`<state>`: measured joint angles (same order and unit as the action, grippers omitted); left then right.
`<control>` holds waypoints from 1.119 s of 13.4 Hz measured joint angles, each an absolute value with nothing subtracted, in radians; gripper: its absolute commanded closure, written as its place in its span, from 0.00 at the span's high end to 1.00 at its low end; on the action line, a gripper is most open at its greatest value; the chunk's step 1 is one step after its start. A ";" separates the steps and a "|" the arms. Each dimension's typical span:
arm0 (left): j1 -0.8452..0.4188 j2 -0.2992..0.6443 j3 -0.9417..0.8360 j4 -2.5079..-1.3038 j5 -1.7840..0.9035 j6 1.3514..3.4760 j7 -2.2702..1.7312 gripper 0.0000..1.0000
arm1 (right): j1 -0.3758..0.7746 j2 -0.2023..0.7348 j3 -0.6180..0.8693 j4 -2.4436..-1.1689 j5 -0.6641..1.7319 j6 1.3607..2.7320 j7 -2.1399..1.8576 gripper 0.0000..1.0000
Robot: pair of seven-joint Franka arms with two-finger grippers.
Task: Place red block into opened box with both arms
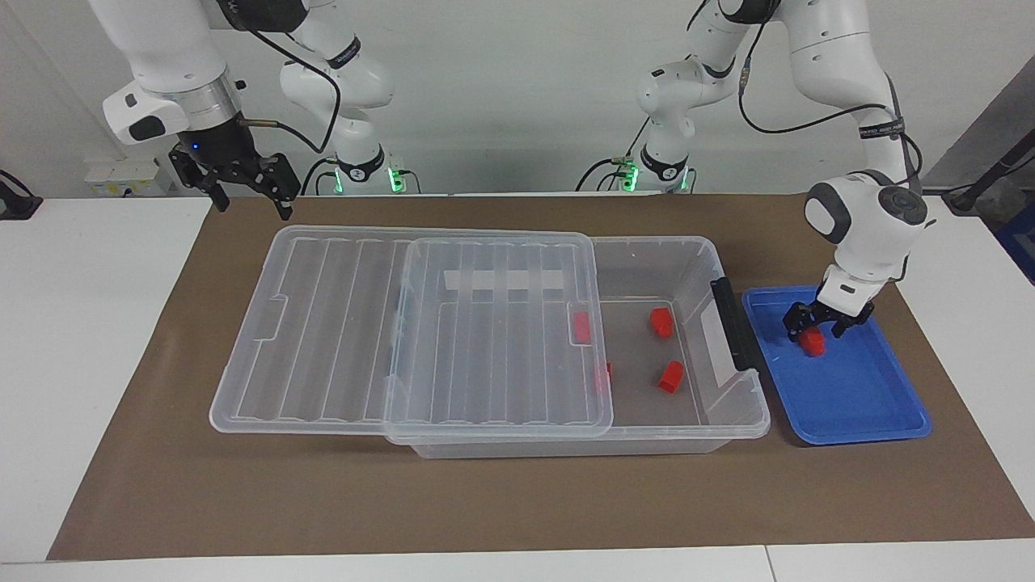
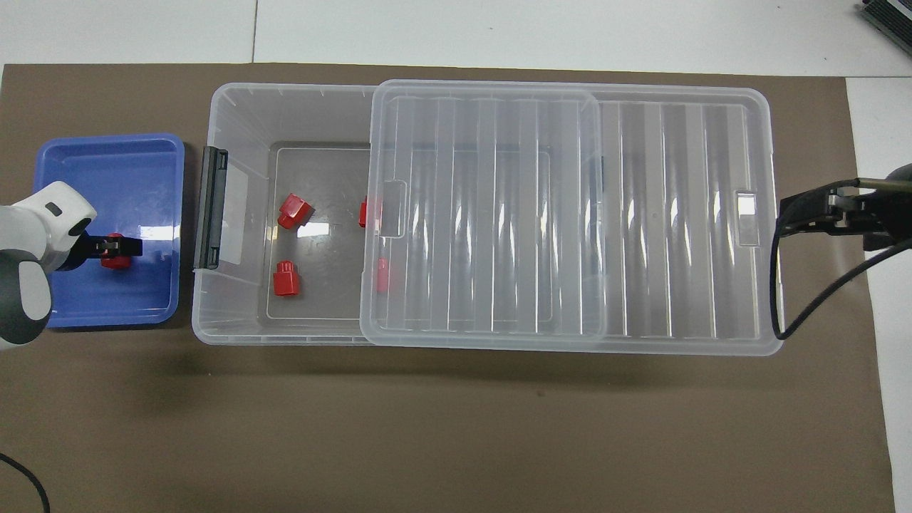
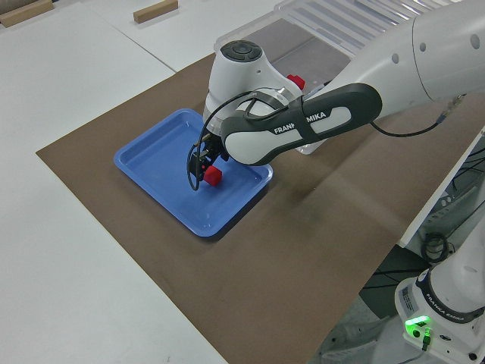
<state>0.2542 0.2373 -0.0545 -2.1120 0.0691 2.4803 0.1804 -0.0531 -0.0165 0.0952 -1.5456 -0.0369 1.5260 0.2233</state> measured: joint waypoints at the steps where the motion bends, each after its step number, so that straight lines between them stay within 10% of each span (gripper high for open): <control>1: 0.254 0.238 -0.055 -2.117 0.069 2.485 0.181 0.92 | -0.053 -0.017 0.095 -1.552 -0.037 1.520 0.223 1.00; 6: 0.255 0.239 -0.054 -2.149 0.069 2.537 0.182 0.87 | -0.055 -0.019 0.094 -1.569 -0.037 1.517 0.223 1.00; 12: 0.255 0.239 -0.054 -2.153 0.069 2.540 0.184 0.08 | -0.055 -0.020 0.095 -1.570 -0.037 1.530 0.223 1.00; 15: 0.255 0.239 -0.055 -2.149 0.069 2.531 0.184 0.05 | -0.053 -0.020 0.096 -1.570 -0.037 1.536 0.223 1.00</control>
